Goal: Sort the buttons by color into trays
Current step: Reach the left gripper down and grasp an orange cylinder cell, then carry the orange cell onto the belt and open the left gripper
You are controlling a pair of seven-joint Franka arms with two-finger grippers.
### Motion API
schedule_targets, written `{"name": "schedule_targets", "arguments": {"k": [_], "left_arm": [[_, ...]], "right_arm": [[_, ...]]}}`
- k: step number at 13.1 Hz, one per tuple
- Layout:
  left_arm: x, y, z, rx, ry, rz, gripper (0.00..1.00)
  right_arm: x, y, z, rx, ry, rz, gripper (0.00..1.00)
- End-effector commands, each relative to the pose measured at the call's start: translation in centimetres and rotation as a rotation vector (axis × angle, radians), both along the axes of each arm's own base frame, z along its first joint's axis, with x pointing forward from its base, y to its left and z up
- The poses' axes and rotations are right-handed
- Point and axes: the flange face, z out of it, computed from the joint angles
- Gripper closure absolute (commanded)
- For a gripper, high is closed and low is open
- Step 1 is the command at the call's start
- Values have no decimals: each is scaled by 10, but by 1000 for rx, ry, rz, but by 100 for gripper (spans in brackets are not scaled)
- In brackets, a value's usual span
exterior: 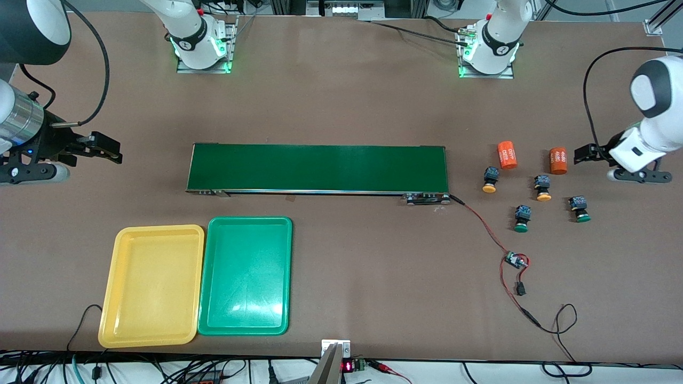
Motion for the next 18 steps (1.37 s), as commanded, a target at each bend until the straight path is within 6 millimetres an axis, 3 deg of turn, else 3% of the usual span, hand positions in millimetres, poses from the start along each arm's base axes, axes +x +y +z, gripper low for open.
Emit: {"name": "schedule_targets", "arguments": {"k": [1,6,9,11,12,15,18], "left_arm": [[-27,7,-24,12,-18,-59,0],[-50,22,-101,-31,37,-33,1],[-52,20,-121,-40,33,-72,3],[-55,30,-138,-42,8,-96,5],[-57,33,-141,-46,14,-96,11],[-60,30,-142,-61,51,-100,50],[-56,23,-115,-68,92,-114,68]], "right_arm": [[0,5,2,-7,-9,8,0],[1,16,1,-7,-8,28,0],[2,13,-2,-6,-3,26,0],[2,15,-4,-6,0,35,0],[2,14,-5,-5,2,32,0],[4,16,-12,-6,14,35,0],[5,15,-13,-5,19,34,0]]}}
